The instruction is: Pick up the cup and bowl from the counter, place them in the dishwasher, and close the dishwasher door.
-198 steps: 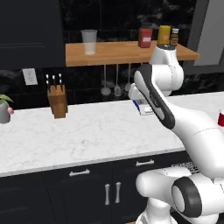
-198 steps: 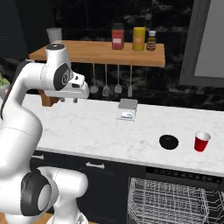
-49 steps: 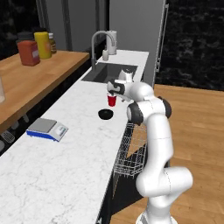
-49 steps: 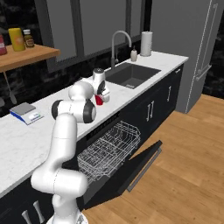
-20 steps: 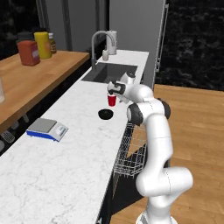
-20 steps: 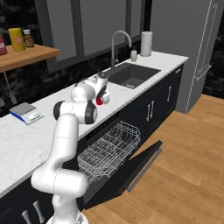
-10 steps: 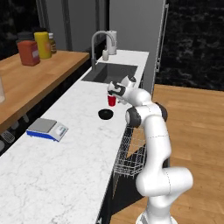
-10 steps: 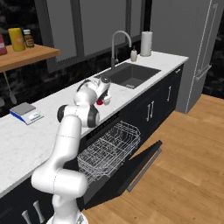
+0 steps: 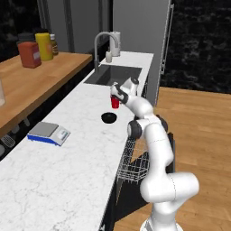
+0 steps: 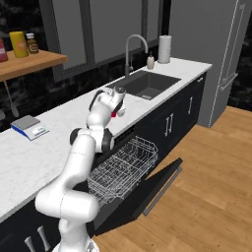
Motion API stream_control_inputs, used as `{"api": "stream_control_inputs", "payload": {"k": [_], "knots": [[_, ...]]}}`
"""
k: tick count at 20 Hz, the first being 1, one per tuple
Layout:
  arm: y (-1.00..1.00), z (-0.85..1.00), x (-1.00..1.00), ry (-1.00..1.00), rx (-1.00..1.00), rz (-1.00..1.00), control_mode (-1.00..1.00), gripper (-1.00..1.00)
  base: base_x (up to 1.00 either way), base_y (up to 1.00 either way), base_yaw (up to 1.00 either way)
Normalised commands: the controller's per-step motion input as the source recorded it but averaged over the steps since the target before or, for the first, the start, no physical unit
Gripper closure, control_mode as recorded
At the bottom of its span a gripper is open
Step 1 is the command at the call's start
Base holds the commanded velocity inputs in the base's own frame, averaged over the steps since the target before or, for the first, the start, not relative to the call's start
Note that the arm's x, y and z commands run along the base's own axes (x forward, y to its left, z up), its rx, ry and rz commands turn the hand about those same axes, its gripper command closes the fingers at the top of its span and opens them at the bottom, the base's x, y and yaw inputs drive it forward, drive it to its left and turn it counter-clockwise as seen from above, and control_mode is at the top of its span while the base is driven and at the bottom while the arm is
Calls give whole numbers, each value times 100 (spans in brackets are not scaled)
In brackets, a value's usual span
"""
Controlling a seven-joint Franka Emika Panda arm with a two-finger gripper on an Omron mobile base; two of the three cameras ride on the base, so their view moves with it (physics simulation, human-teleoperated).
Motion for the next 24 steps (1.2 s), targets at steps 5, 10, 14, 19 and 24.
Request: {"api": "stream_control_inputs", "payload": {"k": [5, 10, 14, 19, 24], "knots": [[0, -19, -10, 16, 0, -5, -100, 100, 0, 0, 0], [-16, -34, -41, 27, 0, -7, -100, 100, 0, 0, 0], [-23, -25, -67, 20, 0, -7, -100, 100, 0, 0, 0], [-49, 0, -100, 2, 1, -9, -100, 100, 0, 0, 0], [-63, 6, -100, 0, 7, -11, -100, 100, 0, 0, 0]]}}
